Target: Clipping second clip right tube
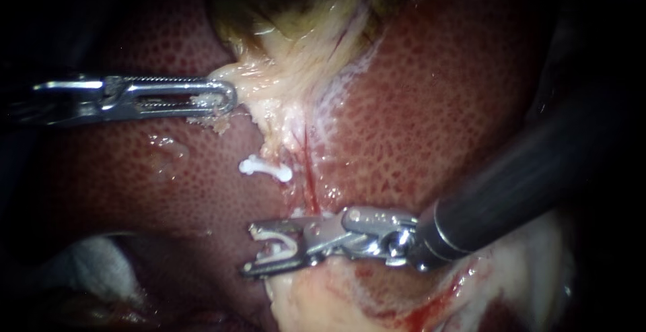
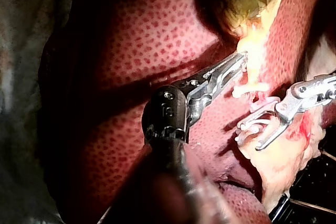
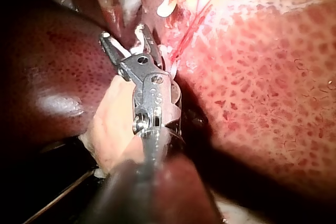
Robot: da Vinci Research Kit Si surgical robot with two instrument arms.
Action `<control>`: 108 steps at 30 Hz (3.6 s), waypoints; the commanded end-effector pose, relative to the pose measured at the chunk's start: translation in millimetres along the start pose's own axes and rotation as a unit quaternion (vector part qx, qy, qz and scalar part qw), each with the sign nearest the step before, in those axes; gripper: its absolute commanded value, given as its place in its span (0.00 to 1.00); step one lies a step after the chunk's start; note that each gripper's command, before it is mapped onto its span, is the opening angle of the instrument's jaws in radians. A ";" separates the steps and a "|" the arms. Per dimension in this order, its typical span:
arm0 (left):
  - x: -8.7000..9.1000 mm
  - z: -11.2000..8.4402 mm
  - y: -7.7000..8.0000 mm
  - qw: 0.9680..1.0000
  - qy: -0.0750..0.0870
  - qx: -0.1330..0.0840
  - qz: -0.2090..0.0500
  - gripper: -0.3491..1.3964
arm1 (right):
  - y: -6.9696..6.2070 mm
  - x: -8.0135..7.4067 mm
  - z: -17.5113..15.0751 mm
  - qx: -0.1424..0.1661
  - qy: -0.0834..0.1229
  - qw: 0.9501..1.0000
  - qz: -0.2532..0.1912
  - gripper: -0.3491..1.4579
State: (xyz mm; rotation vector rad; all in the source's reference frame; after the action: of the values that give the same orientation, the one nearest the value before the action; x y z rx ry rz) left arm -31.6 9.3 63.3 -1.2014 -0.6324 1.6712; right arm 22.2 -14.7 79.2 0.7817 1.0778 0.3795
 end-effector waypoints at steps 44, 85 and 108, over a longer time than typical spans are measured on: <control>0.0 -0.2 0.0 1.000 0.000 -0.001 0.000 0.00 | 3.4 0.3 -10.0 -0.027 0.015 1.000 0.008 0.47; 0.0 -0.1 0.0 1.000 0.000 -0.001 0.000 0.00 | 1.4 1.4 -5.4 0.071 0.049 0.994 0.066 0.44; 0.0 0.0 0.0 1.000 0.000 -0.001 0.000 0.00 | 2.5 0.7 -6.9 0.067 0.050 0.988 0.128 0.00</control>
State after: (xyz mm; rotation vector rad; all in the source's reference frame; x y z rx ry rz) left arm -31.6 9.3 63.3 -1.2005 -0.6333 1.6718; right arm 16.5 -9.9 78.9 1.0356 1.1067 0.5744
